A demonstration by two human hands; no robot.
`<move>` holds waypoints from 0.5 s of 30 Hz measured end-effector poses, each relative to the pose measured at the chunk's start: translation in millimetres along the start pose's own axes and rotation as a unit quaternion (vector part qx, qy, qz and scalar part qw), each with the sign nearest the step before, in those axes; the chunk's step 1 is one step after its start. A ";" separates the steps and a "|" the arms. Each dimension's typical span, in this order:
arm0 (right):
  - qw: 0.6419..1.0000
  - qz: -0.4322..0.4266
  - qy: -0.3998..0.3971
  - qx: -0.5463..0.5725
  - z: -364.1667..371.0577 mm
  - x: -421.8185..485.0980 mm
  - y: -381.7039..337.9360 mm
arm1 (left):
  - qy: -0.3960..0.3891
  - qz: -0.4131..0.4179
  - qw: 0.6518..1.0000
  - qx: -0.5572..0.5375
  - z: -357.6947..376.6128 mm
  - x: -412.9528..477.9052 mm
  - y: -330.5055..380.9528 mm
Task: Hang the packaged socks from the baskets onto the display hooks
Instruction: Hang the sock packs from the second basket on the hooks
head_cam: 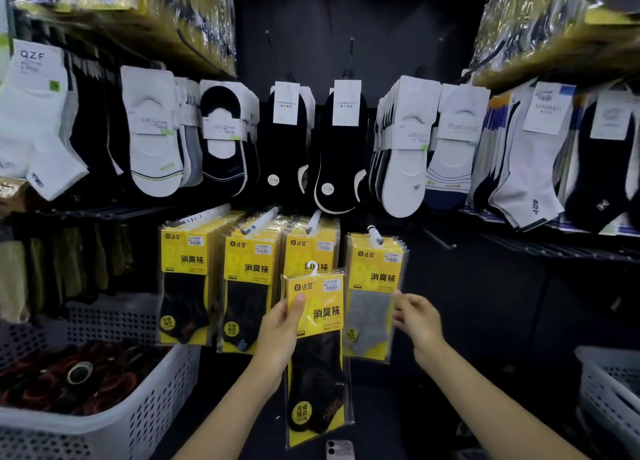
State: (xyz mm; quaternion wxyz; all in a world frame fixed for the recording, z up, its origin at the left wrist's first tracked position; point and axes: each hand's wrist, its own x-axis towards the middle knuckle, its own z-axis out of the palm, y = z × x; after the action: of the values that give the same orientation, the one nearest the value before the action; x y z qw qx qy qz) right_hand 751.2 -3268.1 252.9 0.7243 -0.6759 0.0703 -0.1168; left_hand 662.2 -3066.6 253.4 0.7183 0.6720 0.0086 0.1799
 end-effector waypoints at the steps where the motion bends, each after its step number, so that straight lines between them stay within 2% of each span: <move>1: 0.999 -0.007 -0.044 0.006 1.6 -8.5 -3.0 | -0.006 0.001 1.000 0.002 4.9 0.2 -0.6; 4: 0.986 -0.029 -0.164 0.008 7.6 -30.9 -11.9 | -0.024 0.002 1.000 0.004 22.0 -0.6 -1.7; 7: 0.974 -0.032 -0.220 0.036 9.5 -41.4 -13.9 | -0.046 0.001 0.999 0.000 38.5 -1.0 -0.8; 10: 0.977 -0.057 -0.197 0.056 4.4 -41.9 -13.1 | -0.052 0.008 0.999 -0.001 47.8 1.4 -1.3; 15: 0.988 -0.103 -0.059 0.094 -7.3 -31.4 -15.7 | -0.090 -0.001 0.996 0.013 54.9 8.2 -5.6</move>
State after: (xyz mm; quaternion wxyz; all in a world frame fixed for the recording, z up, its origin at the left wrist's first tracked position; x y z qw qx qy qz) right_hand 717.9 -3267.8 266.3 0.7719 -0.6138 -0.0539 -0.1565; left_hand 685.3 -3117.3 255.1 0.7075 0.6948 -0.0529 0.1178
